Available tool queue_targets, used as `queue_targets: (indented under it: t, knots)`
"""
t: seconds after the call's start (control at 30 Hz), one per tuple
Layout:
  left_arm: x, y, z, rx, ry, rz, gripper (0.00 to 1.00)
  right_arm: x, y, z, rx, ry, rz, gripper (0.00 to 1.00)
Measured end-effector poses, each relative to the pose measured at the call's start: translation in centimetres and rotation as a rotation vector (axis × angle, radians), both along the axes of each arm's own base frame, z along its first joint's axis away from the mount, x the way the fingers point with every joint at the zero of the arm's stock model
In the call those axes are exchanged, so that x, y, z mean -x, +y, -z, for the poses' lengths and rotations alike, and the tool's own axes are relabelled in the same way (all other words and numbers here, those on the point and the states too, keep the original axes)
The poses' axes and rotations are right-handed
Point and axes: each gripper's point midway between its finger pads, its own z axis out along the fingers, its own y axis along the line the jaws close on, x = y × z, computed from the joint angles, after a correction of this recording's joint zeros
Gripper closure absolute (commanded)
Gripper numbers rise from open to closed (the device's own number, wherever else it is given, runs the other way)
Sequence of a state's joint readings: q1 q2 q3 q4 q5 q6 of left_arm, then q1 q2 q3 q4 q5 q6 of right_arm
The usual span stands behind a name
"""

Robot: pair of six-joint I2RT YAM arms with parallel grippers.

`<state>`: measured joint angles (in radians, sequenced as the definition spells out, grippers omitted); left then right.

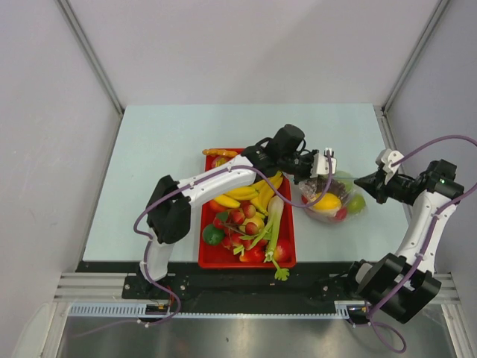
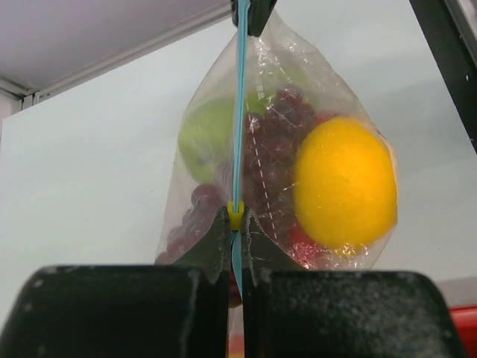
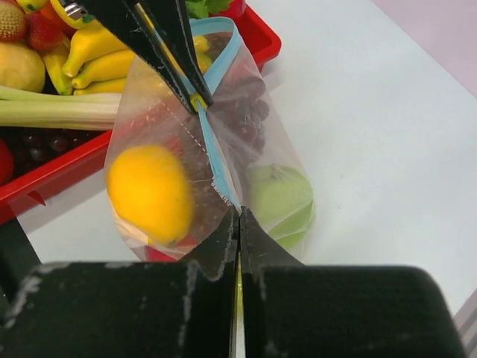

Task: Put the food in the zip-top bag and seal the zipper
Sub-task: Zip the zipper food storage bag at the center of the board.

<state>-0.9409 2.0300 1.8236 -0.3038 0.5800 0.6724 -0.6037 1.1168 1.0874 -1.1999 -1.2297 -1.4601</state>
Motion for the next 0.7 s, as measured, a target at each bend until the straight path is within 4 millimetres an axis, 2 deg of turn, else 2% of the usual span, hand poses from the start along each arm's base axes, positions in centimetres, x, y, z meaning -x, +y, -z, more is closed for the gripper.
queue_targets:
  t: [0.03, 0.1, 0.13, 0.17, 0.27, 0.47, 0.7]
  knots:
    - [0.0, 0.1, 0.1, -0.003, 0.001, 0.000, 1.00, 0.2, 0.0, 0.1, 0.001, 0.000, 0.000, 0.74]
    - [0.0, 0.1, 0.2, -0.008, 0.004, -0.001, 1.00, 0.6, 0.1, 0.2, 0.005, 0.003, -0.009, 0.47]
    - [-0.1, 0.6, 0.7, -0.033, 0.009, -0.015, 1.00, 0.6, 0.0, 0.3, 0.025, -0.011, -0.015, 0.23]
    - [-0.3, 0.9, 1.1, -0.053, 0.012, -0.026, 1.00, 0.7, 0.1, 0.3, 0.033, -0.012, -0.015, 0.17]
    - [-0.4, 1.6, 1.6, -0.095, 0.023, -0.050, 1.00, 1.1, 0.9, -0.2, 0.071, -0.044, -0.044, 0.14]
    - [0.6, 0.6, -1.0, -0.074, -0.007, -0.040, 1.00, 1.7, 3.8, -1.9, 0.124, -0.125, -0.131, 0.16]
    - [1.9, 0.2, -0.7, -0.090, -0.012, -0.008, 1.00, 1.1, 5.3, -2.1, 0.157, -0.154, -0.197, 0.23]
